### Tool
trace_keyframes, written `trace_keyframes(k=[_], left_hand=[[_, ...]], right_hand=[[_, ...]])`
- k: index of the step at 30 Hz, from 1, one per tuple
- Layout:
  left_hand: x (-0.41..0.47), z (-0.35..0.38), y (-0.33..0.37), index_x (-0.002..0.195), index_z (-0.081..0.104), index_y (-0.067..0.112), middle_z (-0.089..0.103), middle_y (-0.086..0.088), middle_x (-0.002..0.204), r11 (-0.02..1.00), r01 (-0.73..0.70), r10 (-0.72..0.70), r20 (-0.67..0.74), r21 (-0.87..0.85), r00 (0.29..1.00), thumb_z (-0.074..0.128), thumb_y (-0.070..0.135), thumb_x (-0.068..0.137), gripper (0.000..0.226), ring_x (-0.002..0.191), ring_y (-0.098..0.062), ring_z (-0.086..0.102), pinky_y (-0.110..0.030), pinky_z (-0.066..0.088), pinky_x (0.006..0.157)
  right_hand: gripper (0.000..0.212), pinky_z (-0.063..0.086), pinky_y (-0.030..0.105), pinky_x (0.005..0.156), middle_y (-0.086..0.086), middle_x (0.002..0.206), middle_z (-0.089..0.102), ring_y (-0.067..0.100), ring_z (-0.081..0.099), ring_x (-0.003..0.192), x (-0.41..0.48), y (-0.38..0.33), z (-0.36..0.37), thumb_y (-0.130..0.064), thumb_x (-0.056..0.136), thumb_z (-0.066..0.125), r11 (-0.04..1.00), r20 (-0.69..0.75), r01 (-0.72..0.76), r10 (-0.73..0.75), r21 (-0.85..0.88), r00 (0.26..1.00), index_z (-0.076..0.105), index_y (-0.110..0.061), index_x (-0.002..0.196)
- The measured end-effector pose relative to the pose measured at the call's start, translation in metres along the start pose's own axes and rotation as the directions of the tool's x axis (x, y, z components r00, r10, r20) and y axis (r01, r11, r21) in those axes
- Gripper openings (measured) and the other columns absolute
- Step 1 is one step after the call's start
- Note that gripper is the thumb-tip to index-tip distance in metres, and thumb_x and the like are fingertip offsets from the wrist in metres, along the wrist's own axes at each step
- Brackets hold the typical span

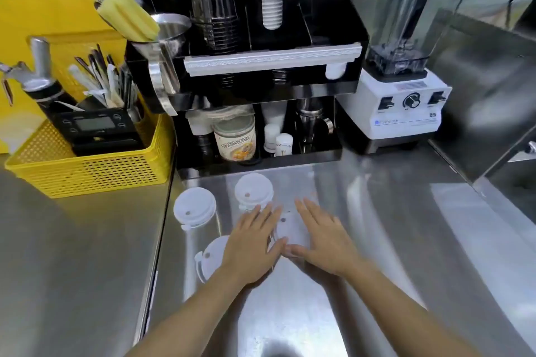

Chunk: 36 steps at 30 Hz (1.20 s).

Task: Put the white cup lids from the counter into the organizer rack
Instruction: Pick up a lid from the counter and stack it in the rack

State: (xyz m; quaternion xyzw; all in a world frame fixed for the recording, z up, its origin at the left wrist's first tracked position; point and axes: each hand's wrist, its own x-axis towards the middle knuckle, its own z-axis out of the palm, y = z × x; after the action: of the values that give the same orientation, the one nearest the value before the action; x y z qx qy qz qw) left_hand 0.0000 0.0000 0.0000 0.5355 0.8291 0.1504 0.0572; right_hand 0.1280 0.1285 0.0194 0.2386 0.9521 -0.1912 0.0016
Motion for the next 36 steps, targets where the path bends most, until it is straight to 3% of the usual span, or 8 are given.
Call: trace_keyframes(k=[5, 9, 12, 17, 19, 26, 32, 36], left_hand=[[-0.009, 0.002, -0.001, 0.144, 0.018, 0.029, 0.027, 0.007, 0.153, 0.998, -0.011, 0.015, 0.067, -0.056, 0.998, 0.026, 0.051, 0.092, 0.057, 0.141, -0.011, 0.021, -0.027, 0.005, 0.115], [-0.007, -0.004, 0.002, 0.143, 0.021, 0.028, 0.030, 0.008, 0.152, 0.992, -0.016, 0.027, 0.086, -0.126, 0.996, 0.035, 0.046, 0.094, 0.054, 0.139, -0.009, 0.023, -0.028, 0.010, 0.116], [-0.002, -0.011, 0.004, 0.143, 0.023, 0.030, 0.029, 0.010, 0.152, 0.986, 0.003, 0.010, 0.076, -0.166, 0.997, 0.035, 0.048, 0.093, 0.054, 0.139, -0.009, 0.022, -0.029, 0.012, 0.116], [0.028, -0.048, 0.006, 0.141, 0.028, 0.027, 0.032, 0.010, 0.149, 0.977, -0.101, 0.088, -0.078, -0.190, 0.993, 0.024, 0.058, 0.082, 0.067, 0.138, -0.007, 0.025, -0.019, 0.010, 0.111], [0.044, -0.072, 0.011, 0.141, 0.031, 0.027, 0.034, 0.011, 0.148, 0.971, -0.148, 0.120, -0.152, -0.186, 0.981, 0.027, 0.056, 0.083, 0.065, 0.137, -0.006, 0.026, -0.024, 0.014, 0.114], [0.103, -0.167, 0.035, 0.140, 0.032, 0.028, 0.037, 0.013, 0.145, 0.949, -0.313, 0.283, -0.332, -0.041, 0.900, 0.032, 0.053, 0.087, 0.059, 0.135, 0.000, 0.022, -0.021, 0.008, 0.113], [0.155, -0.229, 0.058, 0.138, 0.037, 0.021, 0.044, 0.004, 0.143, 0.925, -0.381, 0.344, -0.428, -0.001, 0.836, 0.044, 0.044, 0.088, 0.055, 0.132, -0.009, 0.033, -0.022, 0.015, 0.109], [0.197, -0.259, 0.067, 0.137, 0.038, 0.023, 0.050, -0.001, 0.139, 0.927, -0.372, 0.356, -0.427, 0.049, 0.831, 0.039, 0.046, 0.089, 0.053, 0.129, -0.018, 0.042, -0.032, 0.027, 0.107]], right_hand=[[0.105, 0.017, 0.036, 0.114, 0.006, 0.155, 0.022, 0.022, 0.022, 0.140, 0.002, -0.006, 0.016, -0.082, 0.062, 0.022, 0.997, 0.038, -0.037, 0.034, 0.072, 0.999, 0.016, -0.019, 0.145], [0.087, 0.024, 0.034, 0.110, 0.000, 0.145, 0.035, 0.021, 0.032, 0.131, 0.003, -0.006, 0.009, -0.067, 0.069, 0.048, 0.983, -0.001, -0.030, 0.031, 0.183, 1.000, 0.028, -0.021, 0.140], [0.087, 0.025, 0.030, 0.108, -0.003, 0.140, 0.040, 0.017, 0.034, 0.128, 0.008, -0.006, 0.001, -0.066, 0.062, 0.048, 0.971, -0.057, -0.009, 0.024, 0.238, 0.998, 0.034, -0.022, 0.136], [0.074, 0.024, 0.023, 0.100, -0.008, 0.128, 0.046, 0.014, 0.040, 0.122, 0.027, -0.010, -0.041, -0.056, 0.064, 0.064, 0.953, -0.211, 0.062, 0.003, 0.297, 0.977, 0.044, -0.023, 0.127], [0.071, 0.022, 0.019, 0.095, -0.010, 0.122, 0.046, 0.011, 0.040, 0.117, 0.035, -0.017, -0.070, -0.050, 0.066, 0.070, 0.950, -0.290, 0.115, -0.027, 0.292, 0.957, 0.046, -0.021, 0.127], [0.083, 0.028, 0.027, 0.103, -0.009, 0.126, 0.044, 0.003, 0.034, 0.116, 0.062, -0.023, -0.166, -0.067, 0.063, 0.056, 0.945, -0.530, 0.249, -0.103, 0.213, 0.842, 0.047, -0.016, 0.128], [0.081, 0.028, 0.026, 0.100, -0.015, 0.117, 0.046, 0.012, 0.042, 0.116, 0.087, -0.027, -0.249, -0.059, 0.060, 0.067, 0.943, -0.623, 0.288, -0.128, 0.163, 0.771, 0.052, -0.013, 0.124], [0.068, 0.029, 0.025, 0.096, -0.014, 0.117, 0.044, 0.007, 0.040, 0.114, 0.113, -0.017, -0.294, -0.039, 0.067, 0.078, 0.933, -0.611, 0.288, -0.101, 0.216, 0.786, 0.049, -0.019, 0.125]])
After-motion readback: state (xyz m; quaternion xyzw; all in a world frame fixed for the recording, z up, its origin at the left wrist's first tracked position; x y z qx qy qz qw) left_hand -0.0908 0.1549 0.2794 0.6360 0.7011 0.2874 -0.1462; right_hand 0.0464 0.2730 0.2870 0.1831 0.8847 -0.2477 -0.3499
